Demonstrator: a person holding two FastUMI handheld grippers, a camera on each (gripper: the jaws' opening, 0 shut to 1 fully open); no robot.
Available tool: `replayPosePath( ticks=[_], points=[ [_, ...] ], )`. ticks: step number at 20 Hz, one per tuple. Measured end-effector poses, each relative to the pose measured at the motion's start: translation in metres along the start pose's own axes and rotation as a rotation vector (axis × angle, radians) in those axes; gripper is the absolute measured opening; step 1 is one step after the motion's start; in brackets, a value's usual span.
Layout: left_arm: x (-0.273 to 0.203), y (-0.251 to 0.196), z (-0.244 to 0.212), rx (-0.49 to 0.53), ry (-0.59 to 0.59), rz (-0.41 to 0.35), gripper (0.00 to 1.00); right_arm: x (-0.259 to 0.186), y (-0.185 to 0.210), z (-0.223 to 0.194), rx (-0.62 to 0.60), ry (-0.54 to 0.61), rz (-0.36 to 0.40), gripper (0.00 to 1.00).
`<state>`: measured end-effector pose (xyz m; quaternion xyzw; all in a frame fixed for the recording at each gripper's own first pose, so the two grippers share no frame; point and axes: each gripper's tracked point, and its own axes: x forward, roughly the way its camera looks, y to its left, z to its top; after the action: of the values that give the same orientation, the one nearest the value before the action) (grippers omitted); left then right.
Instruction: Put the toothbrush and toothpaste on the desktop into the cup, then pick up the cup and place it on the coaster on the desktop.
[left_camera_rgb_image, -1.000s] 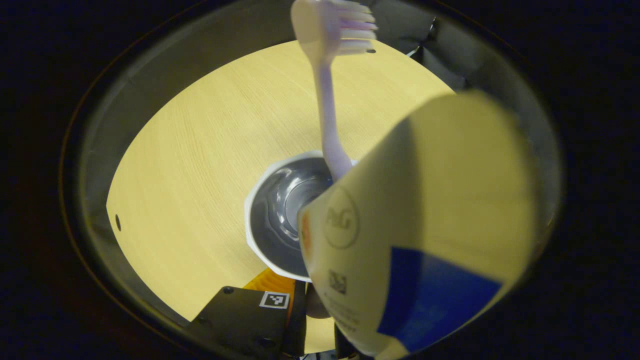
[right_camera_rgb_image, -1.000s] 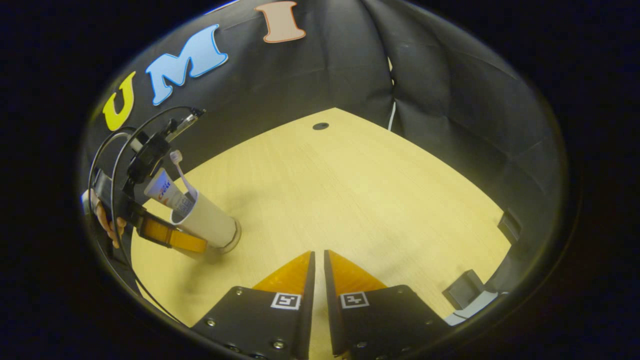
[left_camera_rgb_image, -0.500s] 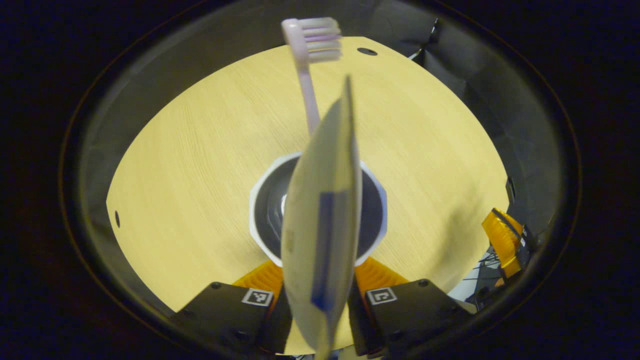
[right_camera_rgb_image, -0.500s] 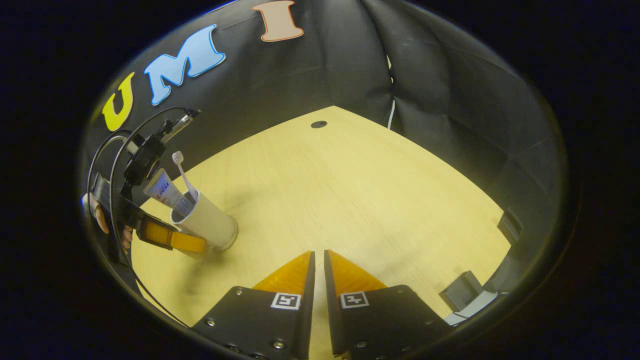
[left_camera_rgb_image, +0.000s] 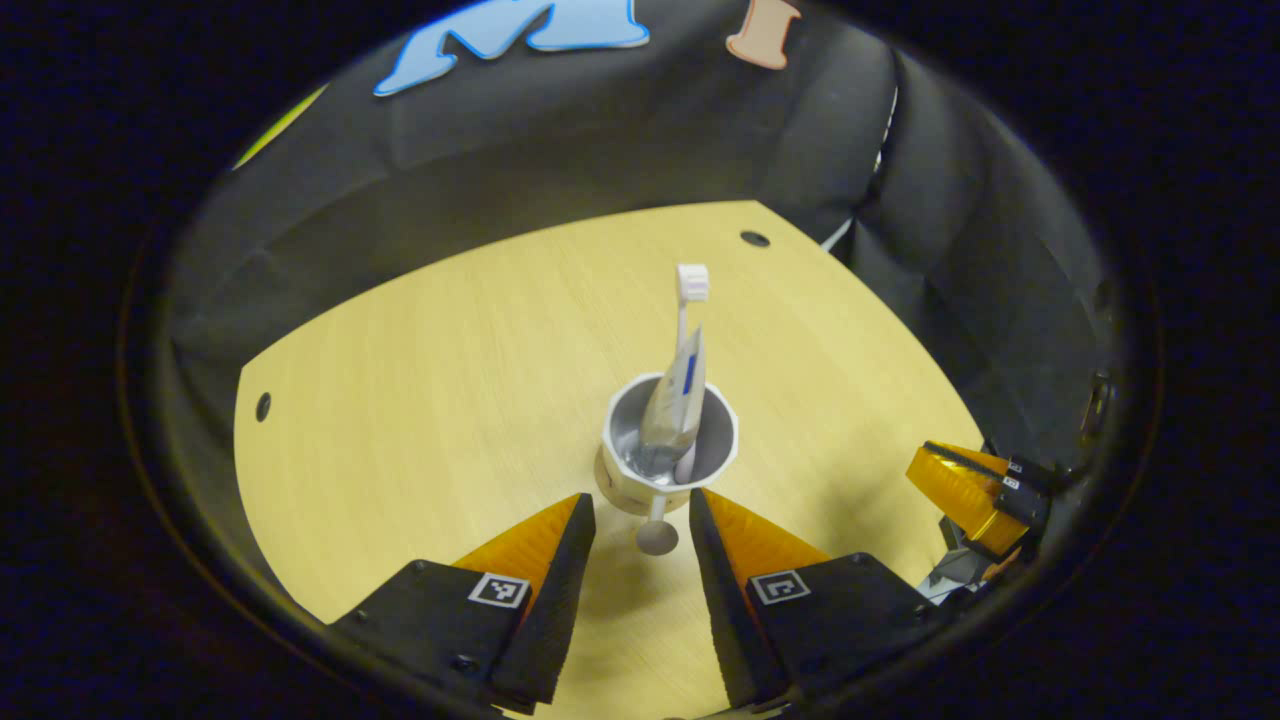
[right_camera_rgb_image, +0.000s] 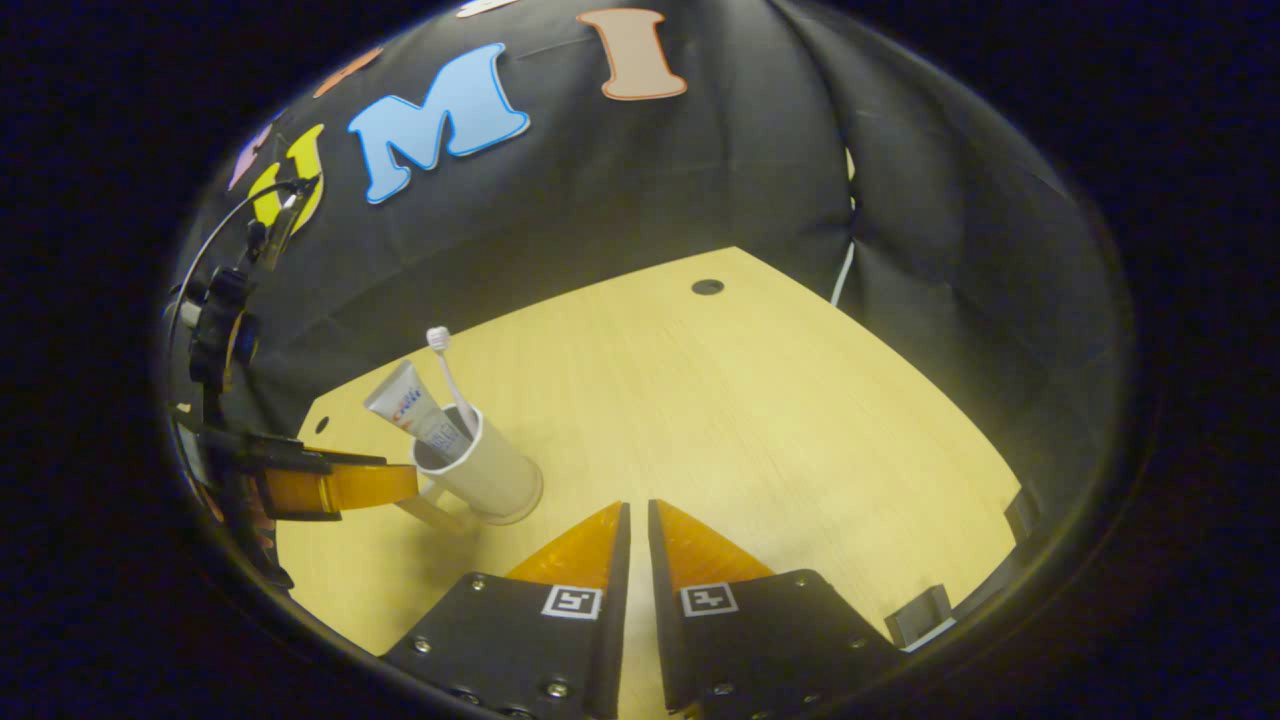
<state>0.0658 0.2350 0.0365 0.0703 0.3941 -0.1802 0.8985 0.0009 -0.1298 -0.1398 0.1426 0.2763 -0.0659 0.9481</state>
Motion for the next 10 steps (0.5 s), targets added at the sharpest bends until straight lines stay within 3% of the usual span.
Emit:
replayPosePath(
  ticks=[2,10],
  points=[
    [-0.066,0.058,0.069,-0.029,-0.111,0.035,0.66,-0.008,0.018,0.018,-0.033,-0.039,0.038,0.15],
    [-0.214,0.121,0.111,-0.103,-0.590,0.211,0.66,-0.066,0.092,0.130,-0.136,-0.307,0.187,0.15]
  ],
)
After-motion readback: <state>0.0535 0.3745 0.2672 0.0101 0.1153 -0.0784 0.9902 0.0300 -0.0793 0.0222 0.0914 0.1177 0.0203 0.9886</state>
